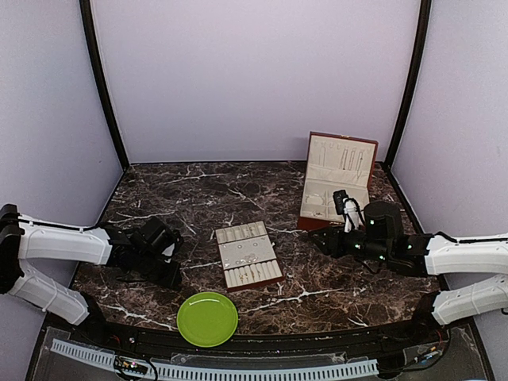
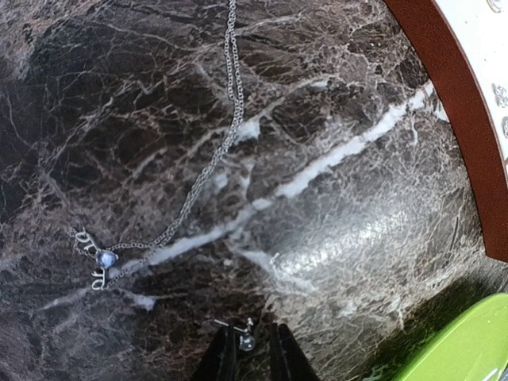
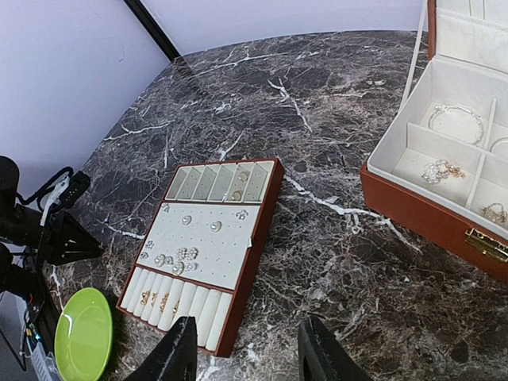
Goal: Organize the mixed jewelry
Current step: Pick up the earring from the center of the board.
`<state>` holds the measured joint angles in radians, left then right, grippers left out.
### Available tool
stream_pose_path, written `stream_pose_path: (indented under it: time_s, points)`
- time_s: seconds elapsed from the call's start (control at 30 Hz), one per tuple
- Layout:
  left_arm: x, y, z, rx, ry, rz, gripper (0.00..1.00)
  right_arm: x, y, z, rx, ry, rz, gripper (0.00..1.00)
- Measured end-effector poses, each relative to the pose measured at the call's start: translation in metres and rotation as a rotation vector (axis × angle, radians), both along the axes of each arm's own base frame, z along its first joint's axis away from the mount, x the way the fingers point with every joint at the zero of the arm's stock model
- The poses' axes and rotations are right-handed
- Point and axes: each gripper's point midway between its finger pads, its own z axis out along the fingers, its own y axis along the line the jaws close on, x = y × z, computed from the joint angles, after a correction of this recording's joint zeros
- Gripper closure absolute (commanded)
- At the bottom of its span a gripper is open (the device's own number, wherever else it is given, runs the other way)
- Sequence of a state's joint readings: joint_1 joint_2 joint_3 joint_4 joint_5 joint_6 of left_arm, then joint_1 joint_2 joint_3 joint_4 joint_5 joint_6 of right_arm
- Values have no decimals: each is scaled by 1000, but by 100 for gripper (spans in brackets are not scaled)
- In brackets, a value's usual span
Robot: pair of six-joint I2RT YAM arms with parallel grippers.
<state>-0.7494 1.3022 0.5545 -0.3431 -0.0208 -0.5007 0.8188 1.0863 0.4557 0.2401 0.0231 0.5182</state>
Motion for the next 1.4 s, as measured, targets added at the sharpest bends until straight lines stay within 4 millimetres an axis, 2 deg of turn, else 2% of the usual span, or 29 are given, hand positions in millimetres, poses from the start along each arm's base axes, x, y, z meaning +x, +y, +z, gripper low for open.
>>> stream_pose_path:
  time_s: [0.37, 0.6, 0.93, 1.17, 1.4]
  points:
    - [2, -2, 0, -9, -5, -1, 93, 1, 1, -2, -2, 1, -1, 56]
    - [4, -5, 8, -35, -27, 1, 95, 1, 0, -1, -2, 0, -4, 56]
    - [8, -15, 38, -116, -79, -8, 95, 1, 0, -2, -2, 1, -5, 56]
    - [21, -41, 82, -216, -134, -73, 96, 1, 0, -2, -2, 1, -5, 56]
    - [31, -70, 115, -279, -169, -190, 97, 0, 2, -1, -1, 1, 9, 56]
